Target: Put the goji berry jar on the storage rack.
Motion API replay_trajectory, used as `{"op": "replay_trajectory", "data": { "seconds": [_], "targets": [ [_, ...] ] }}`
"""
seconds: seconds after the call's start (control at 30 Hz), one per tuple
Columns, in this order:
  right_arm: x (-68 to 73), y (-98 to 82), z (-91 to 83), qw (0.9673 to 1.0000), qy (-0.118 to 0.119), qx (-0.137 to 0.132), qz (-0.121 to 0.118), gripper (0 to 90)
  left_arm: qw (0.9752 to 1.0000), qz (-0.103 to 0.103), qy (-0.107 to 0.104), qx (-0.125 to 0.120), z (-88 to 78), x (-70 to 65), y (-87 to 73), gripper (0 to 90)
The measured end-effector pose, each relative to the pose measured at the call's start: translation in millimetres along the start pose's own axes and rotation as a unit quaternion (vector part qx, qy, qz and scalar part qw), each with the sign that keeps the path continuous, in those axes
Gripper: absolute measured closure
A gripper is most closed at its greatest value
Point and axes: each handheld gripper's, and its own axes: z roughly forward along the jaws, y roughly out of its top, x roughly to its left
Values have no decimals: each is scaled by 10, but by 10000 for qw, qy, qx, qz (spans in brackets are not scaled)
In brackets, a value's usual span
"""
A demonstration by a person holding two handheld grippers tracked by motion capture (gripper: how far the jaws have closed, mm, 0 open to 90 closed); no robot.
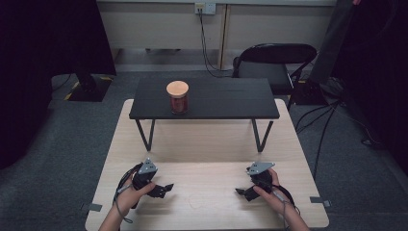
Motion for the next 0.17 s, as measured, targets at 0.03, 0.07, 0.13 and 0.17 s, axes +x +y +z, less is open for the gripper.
{"op": "replay_trajectory", "data": {
  "seconds": [0.03,0.07,0.13,0.17],
  "targets": [
    [0,0,0,10000,0,1,0,0,10000,6,14,12,4,-6,-7,20],
    [0,0,0,10000,0,1,0,0,10000,23,27,35,8,-10,-10,20],
    [0,0,0,10000,0,1,0,0,10000,52,39,75,20,-15,-18,19],
    [0,0,0,10000,-1,0,0,0,9999,55,39,95,30,-17,-24,19]
  ]
}}
